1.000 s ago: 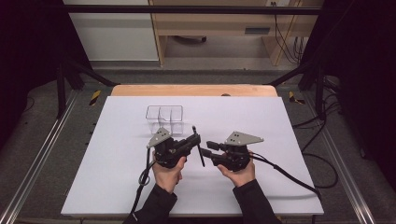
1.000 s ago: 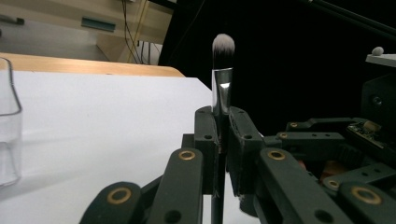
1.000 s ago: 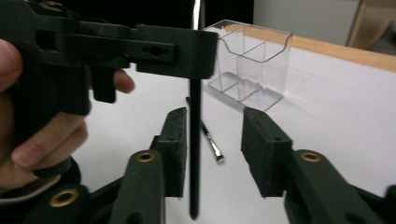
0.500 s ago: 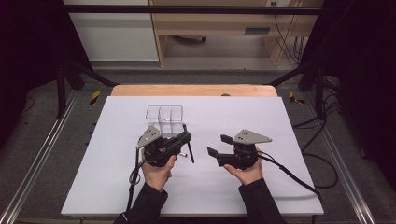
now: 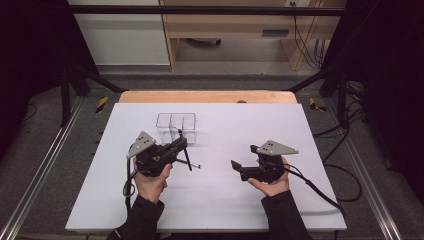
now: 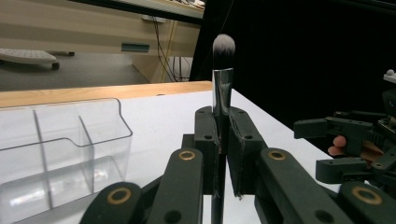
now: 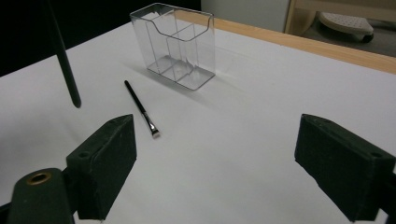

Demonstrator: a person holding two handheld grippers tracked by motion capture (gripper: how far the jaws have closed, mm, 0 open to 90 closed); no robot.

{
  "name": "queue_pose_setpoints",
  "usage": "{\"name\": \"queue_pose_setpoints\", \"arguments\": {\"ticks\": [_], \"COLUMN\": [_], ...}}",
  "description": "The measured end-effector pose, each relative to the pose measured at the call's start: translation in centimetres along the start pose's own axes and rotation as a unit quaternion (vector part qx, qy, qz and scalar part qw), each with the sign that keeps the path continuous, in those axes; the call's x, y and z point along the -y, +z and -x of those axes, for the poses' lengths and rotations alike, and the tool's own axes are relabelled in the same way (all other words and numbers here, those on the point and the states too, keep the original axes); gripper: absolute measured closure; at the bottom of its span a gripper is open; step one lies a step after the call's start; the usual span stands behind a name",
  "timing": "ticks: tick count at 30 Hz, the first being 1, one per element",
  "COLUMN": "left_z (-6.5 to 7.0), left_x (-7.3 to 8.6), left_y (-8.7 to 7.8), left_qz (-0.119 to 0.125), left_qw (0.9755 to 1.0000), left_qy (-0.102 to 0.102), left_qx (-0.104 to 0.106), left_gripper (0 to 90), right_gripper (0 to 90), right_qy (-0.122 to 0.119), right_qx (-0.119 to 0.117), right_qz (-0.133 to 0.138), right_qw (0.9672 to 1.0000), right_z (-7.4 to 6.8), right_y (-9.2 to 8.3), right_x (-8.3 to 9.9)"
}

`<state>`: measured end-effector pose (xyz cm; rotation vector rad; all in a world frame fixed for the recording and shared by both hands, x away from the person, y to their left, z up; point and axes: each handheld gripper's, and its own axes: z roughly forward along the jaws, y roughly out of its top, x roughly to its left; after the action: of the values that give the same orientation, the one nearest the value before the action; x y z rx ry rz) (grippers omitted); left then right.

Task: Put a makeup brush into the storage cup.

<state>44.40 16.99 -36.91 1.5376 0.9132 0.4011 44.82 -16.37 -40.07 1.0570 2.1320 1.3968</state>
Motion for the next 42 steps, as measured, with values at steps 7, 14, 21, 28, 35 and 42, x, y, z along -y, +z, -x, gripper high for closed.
{"name": "queue_pose_setpoints", "arguments": {"ticks": [7, 14, 21, 28, 35, 42], "left_z": [-0.6, -1.4, -2.1, -2.7, -3.0, -3.4], "left_x": [-0.7, -1.3, -2.2, -3.2, -4.1, -4.9], "left_y": [-0.7, -1.2, -1.7, -1.9, -1.8, -1.3], "left_qz": [-0.003, -0.004, -0.002, 0.000, -0.005, -0.006], "left_qw": [0.9999, 0.9998, 0.9993, 0.9991, 0.9983, 0.9980], "left_qy": [0.008, 0.010, 0.017, 0.017, 0.033, 0.036], "left_qx": [-0.010, -0.019, -0.033, -0.039, -0.048, -0.051], "left_gripper": [82.5, 82.5, 82.5, 82.5, 82.6, 82.5], "right_gripper": [7.5, 6.2, 5.0, 3.3, 2.8, 2.6], "right_qy": [0.004, 0.011, 0.020, 0.025, 0.030, 0.035], "right_qx": [0.022, 0.035, 0.046, 0.050, 0.053, 0.055], "right_qz": [-0.001, 0.000, -0.001, -0.006, -0.009, -0.013], "right_qw": [0.9997, 0.9993, 0.9988, 0.9984, 0.9981, 0.9978], "right_z": [0.5, 1.0, 1.6, 1.9, 2.1, 2.3], "right_y": [-0.5, -1.2, -1.8, -2.1, -2.2, -2.2], "right_x": [0.4, 0.8, 1.4, 1.9, 2.3, 2.7]}}
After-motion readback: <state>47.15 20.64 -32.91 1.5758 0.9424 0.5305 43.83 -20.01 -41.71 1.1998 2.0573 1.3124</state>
